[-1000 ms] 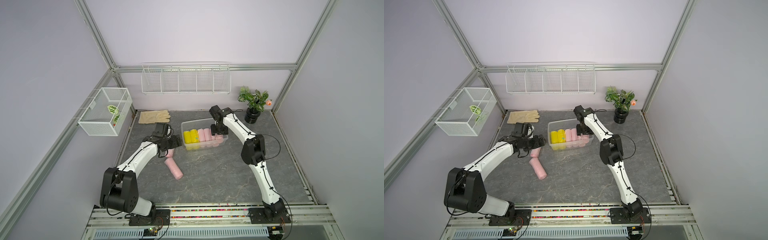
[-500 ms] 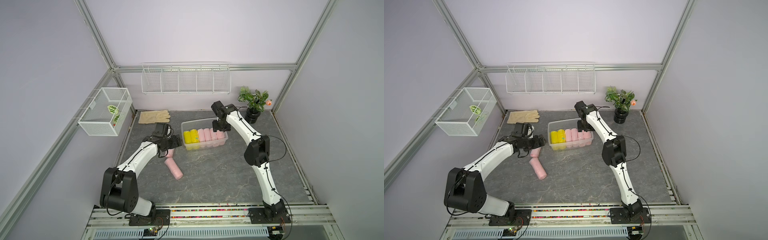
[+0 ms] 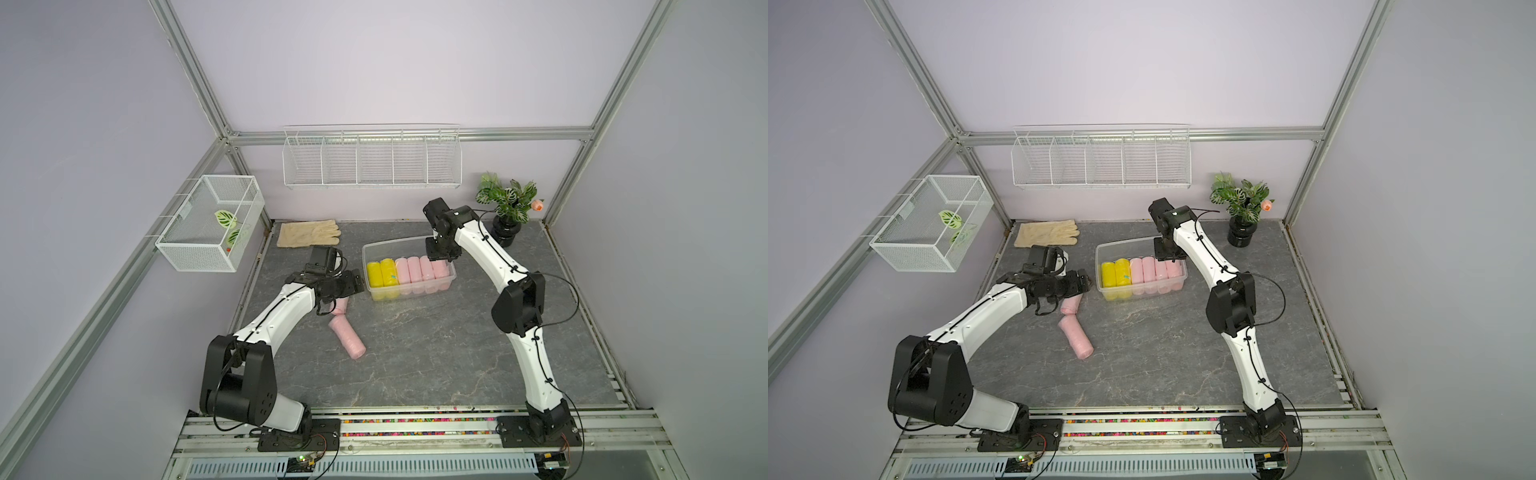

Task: Put the roll of trash bags into the storage box
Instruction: Place the roll of trash bags in the storage box.

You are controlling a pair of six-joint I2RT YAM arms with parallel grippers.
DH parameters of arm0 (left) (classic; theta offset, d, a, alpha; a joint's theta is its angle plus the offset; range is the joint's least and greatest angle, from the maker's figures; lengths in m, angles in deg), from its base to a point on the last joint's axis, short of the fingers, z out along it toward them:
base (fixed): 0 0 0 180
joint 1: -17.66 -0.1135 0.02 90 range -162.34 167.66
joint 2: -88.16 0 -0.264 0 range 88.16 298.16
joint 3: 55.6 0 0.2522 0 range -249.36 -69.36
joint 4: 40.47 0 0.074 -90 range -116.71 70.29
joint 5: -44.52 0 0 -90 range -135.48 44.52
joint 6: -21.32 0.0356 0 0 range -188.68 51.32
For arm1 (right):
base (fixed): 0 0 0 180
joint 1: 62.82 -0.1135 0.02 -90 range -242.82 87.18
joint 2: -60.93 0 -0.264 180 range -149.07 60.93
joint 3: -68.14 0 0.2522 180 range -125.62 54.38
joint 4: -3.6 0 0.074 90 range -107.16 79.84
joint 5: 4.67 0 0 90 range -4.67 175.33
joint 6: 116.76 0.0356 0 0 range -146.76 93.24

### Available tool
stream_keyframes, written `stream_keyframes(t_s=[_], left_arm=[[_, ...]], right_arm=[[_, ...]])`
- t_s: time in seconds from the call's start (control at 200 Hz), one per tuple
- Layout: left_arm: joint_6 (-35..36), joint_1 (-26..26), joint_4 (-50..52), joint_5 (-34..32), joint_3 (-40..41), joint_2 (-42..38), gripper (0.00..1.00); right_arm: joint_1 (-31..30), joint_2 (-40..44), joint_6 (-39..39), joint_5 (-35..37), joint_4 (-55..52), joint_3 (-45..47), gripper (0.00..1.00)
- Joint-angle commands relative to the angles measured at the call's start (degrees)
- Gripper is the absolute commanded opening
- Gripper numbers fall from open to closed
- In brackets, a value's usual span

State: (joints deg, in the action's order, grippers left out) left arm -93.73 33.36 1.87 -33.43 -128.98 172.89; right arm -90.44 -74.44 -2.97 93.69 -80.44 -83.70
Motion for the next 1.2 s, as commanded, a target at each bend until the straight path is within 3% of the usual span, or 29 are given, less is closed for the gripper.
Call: stream_keyframes(t_s=[0.0,0.215,0.595,0.93,1.2], left_arm=[[-0.5,-0.2,0.2,0.3,0.6,-1.7,0.91],[-0.5,-0.3,0.3,0.3,0.7,-2.0,0.91],[-0.4,-0.3,0.6,0.0,0.8,-2.5,0.91],[-0.2,-0.2,0.3,-0.4,0.0,-2.1,0.91],[-1.1,-1.1,0.9,-2.3,-3.1,-1.2,0.91]], right_arm=[[-0.2,-2.5,0.9,1.7,3.1,1.7,0.41],[0.8,-5.8,3.0,2.1,4.6,1.9,0.36],[2.8,-7.2,4.0,-2.2,4.8,2.5,0.35],[-0.3,4.1,2.0,-3.6,6.4,5.4,0.36],[-9.0,13.2,0.6,-4.4,7.8,13.8,0.45]])
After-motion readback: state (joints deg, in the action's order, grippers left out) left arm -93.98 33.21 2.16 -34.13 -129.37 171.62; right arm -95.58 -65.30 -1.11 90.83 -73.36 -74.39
